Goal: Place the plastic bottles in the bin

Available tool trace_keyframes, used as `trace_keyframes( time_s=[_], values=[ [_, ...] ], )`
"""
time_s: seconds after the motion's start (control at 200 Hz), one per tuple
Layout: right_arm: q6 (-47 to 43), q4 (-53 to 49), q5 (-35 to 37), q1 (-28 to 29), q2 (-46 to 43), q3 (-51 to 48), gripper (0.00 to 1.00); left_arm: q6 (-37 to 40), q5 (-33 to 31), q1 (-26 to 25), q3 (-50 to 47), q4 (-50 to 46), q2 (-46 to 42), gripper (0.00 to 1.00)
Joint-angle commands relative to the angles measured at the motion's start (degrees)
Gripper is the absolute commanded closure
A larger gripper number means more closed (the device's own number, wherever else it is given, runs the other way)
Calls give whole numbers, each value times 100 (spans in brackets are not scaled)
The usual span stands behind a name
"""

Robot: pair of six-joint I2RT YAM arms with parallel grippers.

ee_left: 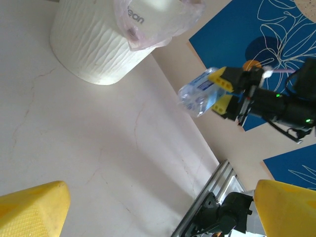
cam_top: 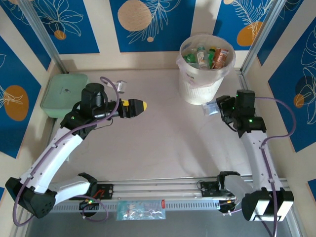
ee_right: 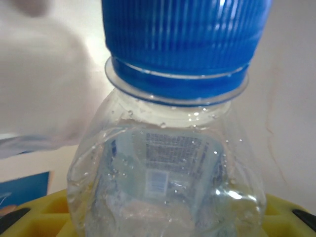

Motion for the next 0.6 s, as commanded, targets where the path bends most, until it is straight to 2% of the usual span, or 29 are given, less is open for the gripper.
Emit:
trace_keyframes(
  time_s=[0.0,0.22,0.595],
  values=[
    [-1046,343,-440,43,351,847,54,192,-54,46,220,-141,15,5],
    [-1510,64,-602,316,2071,3350,53,180,-63,46,340,-121,122,4],
    [-617,-610,-1057,132,5668,7535,53,179,-113,54,402,-176,235,4]
  ],
)
